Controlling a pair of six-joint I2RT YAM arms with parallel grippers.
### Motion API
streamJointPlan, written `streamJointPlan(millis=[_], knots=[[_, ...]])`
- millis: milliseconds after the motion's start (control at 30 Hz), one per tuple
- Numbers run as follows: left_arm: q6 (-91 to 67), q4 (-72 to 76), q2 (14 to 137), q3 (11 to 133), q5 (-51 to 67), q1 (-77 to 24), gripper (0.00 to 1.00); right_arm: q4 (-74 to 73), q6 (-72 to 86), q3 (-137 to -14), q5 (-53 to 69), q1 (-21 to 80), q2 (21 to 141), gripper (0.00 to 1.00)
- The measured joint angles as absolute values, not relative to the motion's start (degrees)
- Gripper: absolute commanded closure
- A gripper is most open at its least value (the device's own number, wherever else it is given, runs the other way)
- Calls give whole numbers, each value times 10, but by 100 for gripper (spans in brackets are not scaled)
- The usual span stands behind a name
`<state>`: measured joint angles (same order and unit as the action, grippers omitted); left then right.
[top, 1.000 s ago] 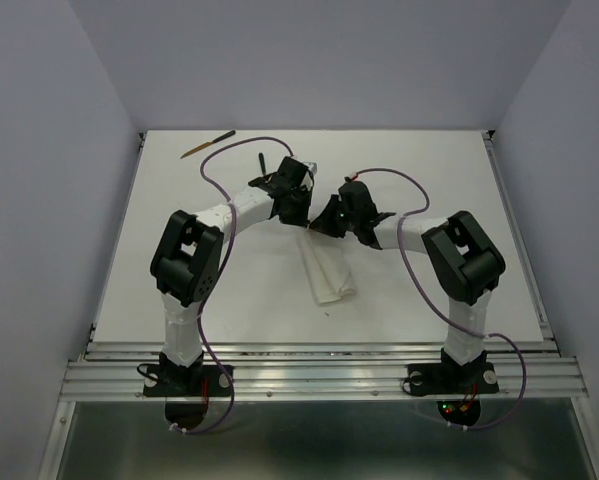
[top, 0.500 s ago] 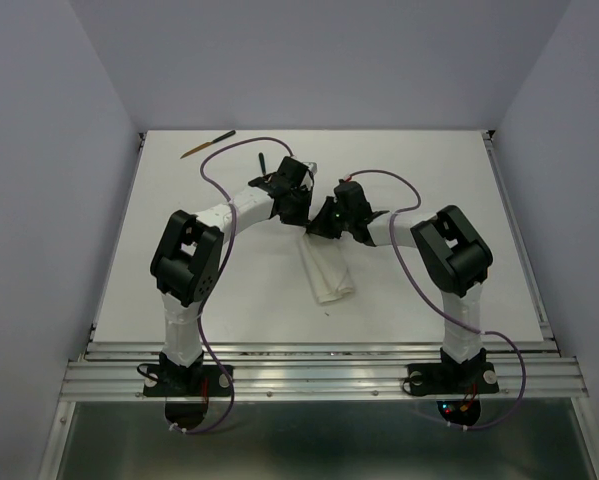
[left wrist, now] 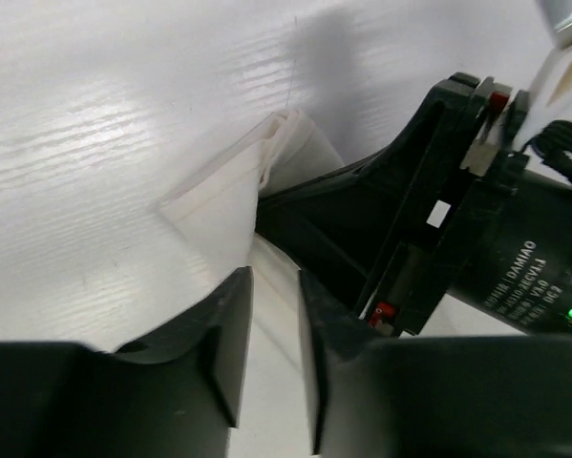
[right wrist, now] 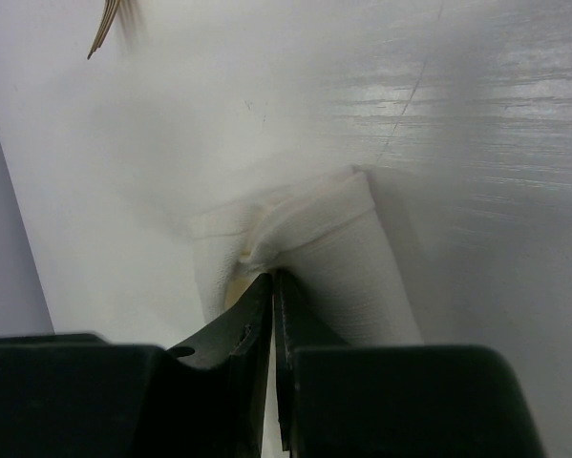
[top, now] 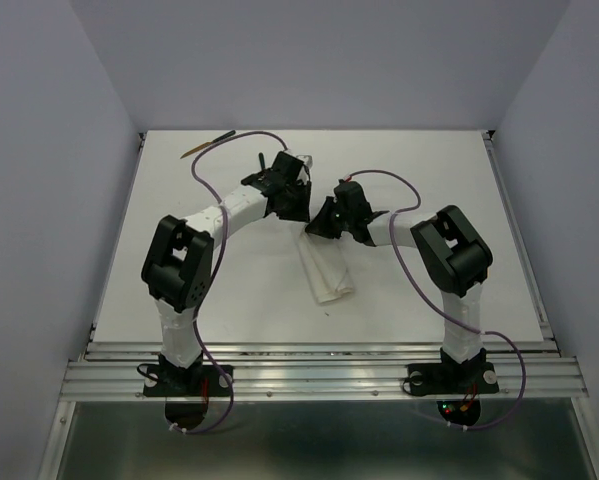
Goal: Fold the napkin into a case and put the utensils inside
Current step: Grasp the top corner of the smaller rectangle folded napkin from the folded napkin.
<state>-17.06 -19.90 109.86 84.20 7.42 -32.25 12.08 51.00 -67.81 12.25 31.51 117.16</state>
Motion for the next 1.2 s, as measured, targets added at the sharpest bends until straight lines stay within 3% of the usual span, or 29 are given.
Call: streamJointPlan(millis=[133,433,1200], knots=[[-182,-185,1064,830,74,-303,100,121,510,-678,123,315,1172,90],[-227,-173,1091,817,71,-250,100,121,510,-678,123,315,1172,90],[-241,-159,1145,814,89,-293,100,121,510,-678,123,315,1172,90]])
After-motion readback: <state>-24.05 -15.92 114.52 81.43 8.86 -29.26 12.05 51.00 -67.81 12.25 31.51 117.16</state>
